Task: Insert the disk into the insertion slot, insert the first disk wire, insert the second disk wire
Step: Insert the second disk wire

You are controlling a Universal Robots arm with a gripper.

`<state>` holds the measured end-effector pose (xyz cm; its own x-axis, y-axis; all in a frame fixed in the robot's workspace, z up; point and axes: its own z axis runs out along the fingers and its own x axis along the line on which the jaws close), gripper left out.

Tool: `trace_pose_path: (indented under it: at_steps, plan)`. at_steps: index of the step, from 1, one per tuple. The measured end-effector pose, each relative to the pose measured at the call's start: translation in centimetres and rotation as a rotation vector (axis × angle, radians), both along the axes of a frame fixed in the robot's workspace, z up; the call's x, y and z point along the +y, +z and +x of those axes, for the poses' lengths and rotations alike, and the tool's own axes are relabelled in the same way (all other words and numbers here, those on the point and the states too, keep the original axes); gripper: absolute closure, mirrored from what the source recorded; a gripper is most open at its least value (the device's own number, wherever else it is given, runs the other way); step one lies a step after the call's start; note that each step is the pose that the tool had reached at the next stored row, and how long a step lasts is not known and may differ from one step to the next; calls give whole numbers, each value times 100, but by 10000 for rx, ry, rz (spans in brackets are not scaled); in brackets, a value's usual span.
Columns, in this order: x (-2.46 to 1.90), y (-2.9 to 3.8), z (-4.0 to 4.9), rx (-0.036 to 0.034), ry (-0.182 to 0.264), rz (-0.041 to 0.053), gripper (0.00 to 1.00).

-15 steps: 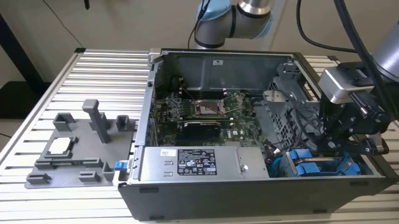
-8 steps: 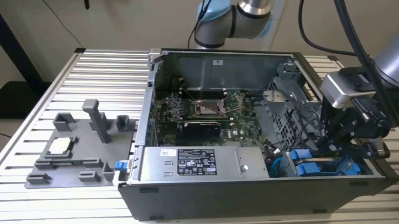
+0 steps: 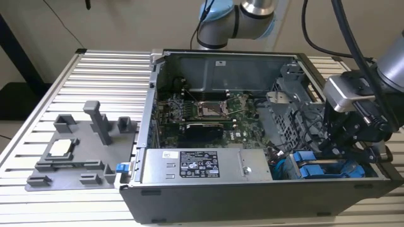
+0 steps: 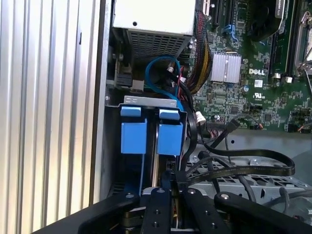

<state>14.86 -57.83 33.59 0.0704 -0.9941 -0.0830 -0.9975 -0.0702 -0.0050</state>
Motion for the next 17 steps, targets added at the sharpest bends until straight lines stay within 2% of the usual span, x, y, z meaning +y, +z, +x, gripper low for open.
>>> trace_pose_path:
  at_steps: [1, 2, 17]
  plan:
    - [0, 0, 0, 1, 1, -3, 83]
    - [0, 1, 0, 1, 1, -6, 76]
    - [0, 72, 0, 1, -18, 30, 76]
